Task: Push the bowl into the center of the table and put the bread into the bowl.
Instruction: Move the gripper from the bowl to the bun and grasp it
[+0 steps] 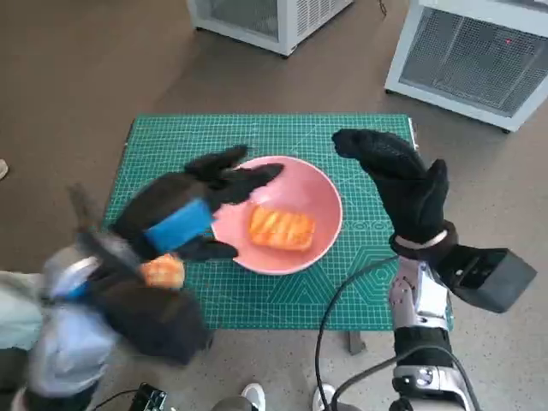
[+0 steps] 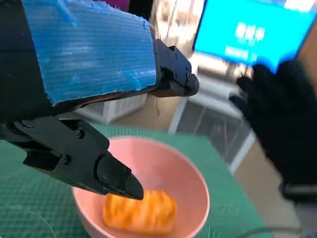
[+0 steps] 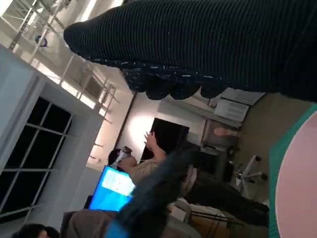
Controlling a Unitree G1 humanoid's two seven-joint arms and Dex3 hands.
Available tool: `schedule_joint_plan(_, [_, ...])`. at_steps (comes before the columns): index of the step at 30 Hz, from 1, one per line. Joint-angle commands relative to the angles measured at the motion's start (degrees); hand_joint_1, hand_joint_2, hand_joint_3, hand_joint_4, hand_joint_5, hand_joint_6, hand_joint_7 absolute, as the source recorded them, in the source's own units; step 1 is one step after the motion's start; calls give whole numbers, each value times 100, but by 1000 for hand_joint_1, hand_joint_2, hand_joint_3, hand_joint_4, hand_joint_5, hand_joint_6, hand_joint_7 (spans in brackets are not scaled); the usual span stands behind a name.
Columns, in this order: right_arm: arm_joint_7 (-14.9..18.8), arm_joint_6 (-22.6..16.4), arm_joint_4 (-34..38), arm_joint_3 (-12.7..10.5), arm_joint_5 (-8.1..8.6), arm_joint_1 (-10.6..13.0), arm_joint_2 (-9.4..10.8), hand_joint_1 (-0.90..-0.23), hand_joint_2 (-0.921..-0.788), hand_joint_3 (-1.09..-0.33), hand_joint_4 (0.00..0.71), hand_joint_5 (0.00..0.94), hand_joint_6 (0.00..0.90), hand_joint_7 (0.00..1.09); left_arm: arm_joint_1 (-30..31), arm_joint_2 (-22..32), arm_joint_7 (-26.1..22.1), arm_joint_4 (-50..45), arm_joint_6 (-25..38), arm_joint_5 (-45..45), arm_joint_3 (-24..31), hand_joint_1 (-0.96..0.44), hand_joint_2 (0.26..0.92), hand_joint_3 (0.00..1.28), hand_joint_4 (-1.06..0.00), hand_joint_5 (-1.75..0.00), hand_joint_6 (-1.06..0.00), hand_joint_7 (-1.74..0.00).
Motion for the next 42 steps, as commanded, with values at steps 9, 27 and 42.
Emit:
schedule_joint_plan(9, [57,-12,153,65,-25,25,18,-701,-921,-716,197,1,-1,630,1094,726,-202,-740,772,3,1199,-205,781,2,-171,-7,-350,-33])
schedule_joint_plan(27, [184,131,213,63,55,-27,-2,-713,-921,-711,199,2,-1,628,1870,953,50,-262,943,294,814,-222,782,1,-219,-13,-370,-22])
schedule_joint_plan(42, [184,172,127,63,45,12,-31,-712,-921,-711,198,1,-1,621,1569,790,416,649,1141,725,-256,-145,785,3,-264,-11,-396,-16])
